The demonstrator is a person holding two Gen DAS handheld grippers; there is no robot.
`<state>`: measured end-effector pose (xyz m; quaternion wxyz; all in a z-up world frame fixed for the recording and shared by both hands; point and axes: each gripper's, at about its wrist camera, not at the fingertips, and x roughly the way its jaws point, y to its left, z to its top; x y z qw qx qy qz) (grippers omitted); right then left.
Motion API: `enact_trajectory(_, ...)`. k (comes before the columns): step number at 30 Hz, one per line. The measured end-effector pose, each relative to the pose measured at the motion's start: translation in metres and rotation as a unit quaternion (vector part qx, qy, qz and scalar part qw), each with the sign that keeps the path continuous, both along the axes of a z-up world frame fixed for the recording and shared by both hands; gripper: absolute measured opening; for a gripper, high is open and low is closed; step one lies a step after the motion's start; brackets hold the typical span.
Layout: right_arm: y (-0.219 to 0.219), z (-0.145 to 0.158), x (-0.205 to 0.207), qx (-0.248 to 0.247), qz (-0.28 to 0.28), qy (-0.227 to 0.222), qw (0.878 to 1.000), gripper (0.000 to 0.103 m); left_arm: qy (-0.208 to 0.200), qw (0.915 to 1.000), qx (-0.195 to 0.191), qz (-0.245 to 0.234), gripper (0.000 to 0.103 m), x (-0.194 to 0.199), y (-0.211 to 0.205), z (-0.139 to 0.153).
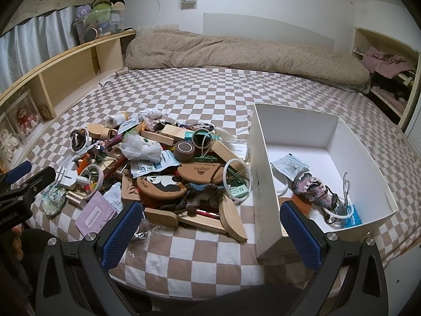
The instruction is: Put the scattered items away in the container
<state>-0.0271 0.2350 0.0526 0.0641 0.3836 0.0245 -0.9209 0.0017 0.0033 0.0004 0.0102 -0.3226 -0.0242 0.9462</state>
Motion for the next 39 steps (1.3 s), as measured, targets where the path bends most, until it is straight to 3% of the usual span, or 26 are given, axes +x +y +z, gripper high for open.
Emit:
enact_trajectory(17, -0.003, -0.013, -0.006, 0.008, 0.003, -0.017, 1.000, 0.103, -0.028, 0.9995, 0.012, -0.009, 0.103, -0.008, 0.000, -0.017)
enact_trajectory(24, -0.007, -0.019, -0.012, 0.009, 0.008, -0.023, 1.000, 0.103, -0.039, 0.9958, 0.043, -0.070, 0.103, -0.006, 0.014, -0.039)
enact_trajectory(33, -0.006, -0.021, -0.022, -0.007, 0.007, -0.028, 1.000, 0.103, -0.043, 0.9880, 0.047, -0.140, 0.103, -0.005, 0.049, -0.067)
enact_trajectory(39, -0.005, -0.013, -0.037, -0.061, 0.018, -0.007, 0.998, 0.103, -0.056, 0.9831, 0.072, -0.159, 0.103, -0.004, 0.060, -0.087)
